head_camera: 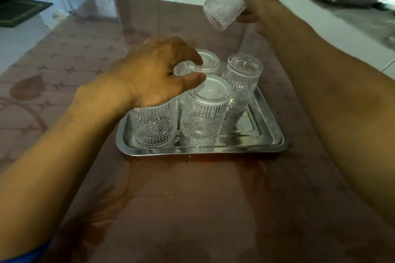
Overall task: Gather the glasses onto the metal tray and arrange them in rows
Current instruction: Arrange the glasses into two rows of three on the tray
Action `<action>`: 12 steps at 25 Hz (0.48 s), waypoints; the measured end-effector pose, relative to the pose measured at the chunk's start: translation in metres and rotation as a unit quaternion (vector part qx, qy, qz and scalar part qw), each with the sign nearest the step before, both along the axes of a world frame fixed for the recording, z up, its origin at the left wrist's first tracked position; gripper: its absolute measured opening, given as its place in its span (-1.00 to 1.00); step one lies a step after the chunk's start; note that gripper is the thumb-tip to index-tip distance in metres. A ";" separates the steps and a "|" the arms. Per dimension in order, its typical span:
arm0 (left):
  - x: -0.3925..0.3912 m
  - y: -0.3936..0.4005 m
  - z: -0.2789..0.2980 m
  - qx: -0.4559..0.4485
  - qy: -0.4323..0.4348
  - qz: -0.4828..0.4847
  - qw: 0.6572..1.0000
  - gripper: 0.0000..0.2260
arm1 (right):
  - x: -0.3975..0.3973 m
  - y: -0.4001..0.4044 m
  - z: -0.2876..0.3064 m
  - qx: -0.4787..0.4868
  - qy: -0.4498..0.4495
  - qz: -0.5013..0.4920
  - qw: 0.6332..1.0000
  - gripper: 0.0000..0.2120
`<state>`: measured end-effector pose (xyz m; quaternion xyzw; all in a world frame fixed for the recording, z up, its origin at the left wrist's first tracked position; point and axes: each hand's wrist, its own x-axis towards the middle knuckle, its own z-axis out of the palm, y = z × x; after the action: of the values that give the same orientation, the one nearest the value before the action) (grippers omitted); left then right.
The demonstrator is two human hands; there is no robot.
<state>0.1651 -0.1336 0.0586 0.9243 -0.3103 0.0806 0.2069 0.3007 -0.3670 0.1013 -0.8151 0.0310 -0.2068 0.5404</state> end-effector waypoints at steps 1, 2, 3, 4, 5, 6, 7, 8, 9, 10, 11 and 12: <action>0.000 0.001 0.000 0.000 0.002 0.001 1.000 -0.49 | -0.021 -0.008 0.011 0.054 -0.034 0.006 0.998 -0.67; 0.000 0.002 0.000 0.000 0.003 0.001 1.000 -0.52 | -0.046 -0.017 0.019 0.095 -0.064 0.018 0.993 -0.69; -0.001 0.002 -0.001 -0.001 0.004 0.002 1.000 -0.55 | -0.074 -0.025 0.024 0.118 -0.087 0.030 0.989 -0.70; 0.000 0.002 -0.001 -0.003 0.005 0.002 1.000 -0.57 | -0.104 -0.032 0.025 0.130 -0.098 0.039 0.986 -0.71; 0.000 0.003 -0.002 -0.006 0.008 0.002 1.000 -0.58 | -0.134 -0.037 0.021 0.136 -0.097 0.042 0.985 -0.72; 0.000 0.003 -0.002 -0.009 0.009 0.002 1.000 -0.58 | -0.162 -0.040 0.015 0.131 -0.090 0.040 0.986 -0.73; -0.001 0.003 -0.002 -0.009 0.012 0.003 1.000 -0.58 | -0.185 -0.040 0.005 0.114 -0.083 0.033 0.989 -0.74; -0.002 0.004 -0.002 -0.010 0.013 0.003 1.000 -0.58 | -0.204 -0.039 -0.007 0.085 -0.074 0.021 0.993 -0.73; -0.002 0.004 -0.001 -0.010 0.016 0.002 1.000 -0.58 | -0.217 -0.035 -0.019 0.048 -0.066 0.010 0.997 -0.72; -0.002 0.005 -0.001 -0.010 0.017 0.002 1.000 -0.58 | -0.226 -0.031 -0.031 0.007 -0.061 0.003 0.998 -0.70; -0.003 0.005 -0.001 -0.011 0.019 0.002 1.000 -0.57 | -0.230 -0.025 -0.041 -0.037 -0.060 0.001 0.998 -0.69; -0.002 0.005 -0.001 -0.014 0.019 0.001 1.000 -0.57 | -0.232 -0.019 -0.051 -0.084 -0.057 0.001 0.995 -0.67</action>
<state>0.1627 -0.1283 0.0574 0.9231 -0.3039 0.0678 0.2259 0.0685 -0.3857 0.0501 -0.8444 -0.0178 -0.2544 0.4712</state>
